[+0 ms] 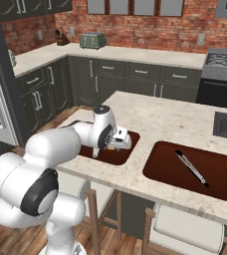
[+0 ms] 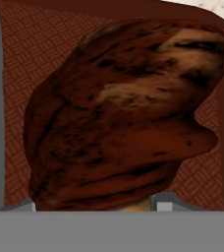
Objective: Gather the lemon and bell pepper from the fridge and place them on a tray on the dining counter. Then gather the fish and steak from the fridge and place them on the other tray.
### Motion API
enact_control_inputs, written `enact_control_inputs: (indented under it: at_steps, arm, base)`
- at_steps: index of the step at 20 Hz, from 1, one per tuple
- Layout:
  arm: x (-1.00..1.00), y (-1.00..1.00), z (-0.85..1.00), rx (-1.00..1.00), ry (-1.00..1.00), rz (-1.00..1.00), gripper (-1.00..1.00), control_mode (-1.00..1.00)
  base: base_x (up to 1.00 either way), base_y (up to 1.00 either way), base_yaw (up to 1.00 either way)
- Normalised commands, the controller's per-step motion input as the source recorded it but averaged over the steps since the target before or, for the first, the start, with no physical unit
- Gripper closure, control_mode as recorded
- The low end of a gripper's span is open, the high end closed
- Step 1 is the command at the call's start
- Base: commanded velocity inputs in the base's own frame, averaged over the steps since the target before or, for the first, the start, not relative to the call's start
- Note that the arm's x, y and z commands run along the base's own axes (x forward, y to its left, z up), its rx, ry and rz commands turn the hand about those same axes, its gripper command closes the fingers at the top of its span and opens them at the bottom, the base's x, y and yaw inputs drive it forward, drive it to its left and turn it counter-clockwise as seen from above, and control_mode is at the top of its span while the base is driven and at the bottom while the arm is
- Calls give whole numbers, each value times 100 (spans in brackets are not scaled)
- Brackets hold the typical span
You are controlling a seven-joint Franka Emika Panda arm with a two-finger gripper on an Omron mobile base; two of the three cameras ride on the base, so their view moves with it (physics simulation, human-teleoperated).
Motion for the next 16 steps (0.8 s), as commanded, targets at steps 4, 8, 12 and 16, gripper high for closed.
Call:
enact_control_inputs:
  at_steps: [4, 8, 12, 16]
  arm:
    - [-9, 1, 0, 2, 0, 0, -100, -100]
    - [-20, 18, 12, 0, 0, 0, -100, -100]
    - [-17, 23, 26, 0, 0, 0, -100, -100]
    - [-19, 11, 24, 0, -5, -3, -100, -100]
  base:
    - [0, 0, 0]
    - [0, 0, 0]
    - [0, 0, 0]
    - [0, 0, 0]
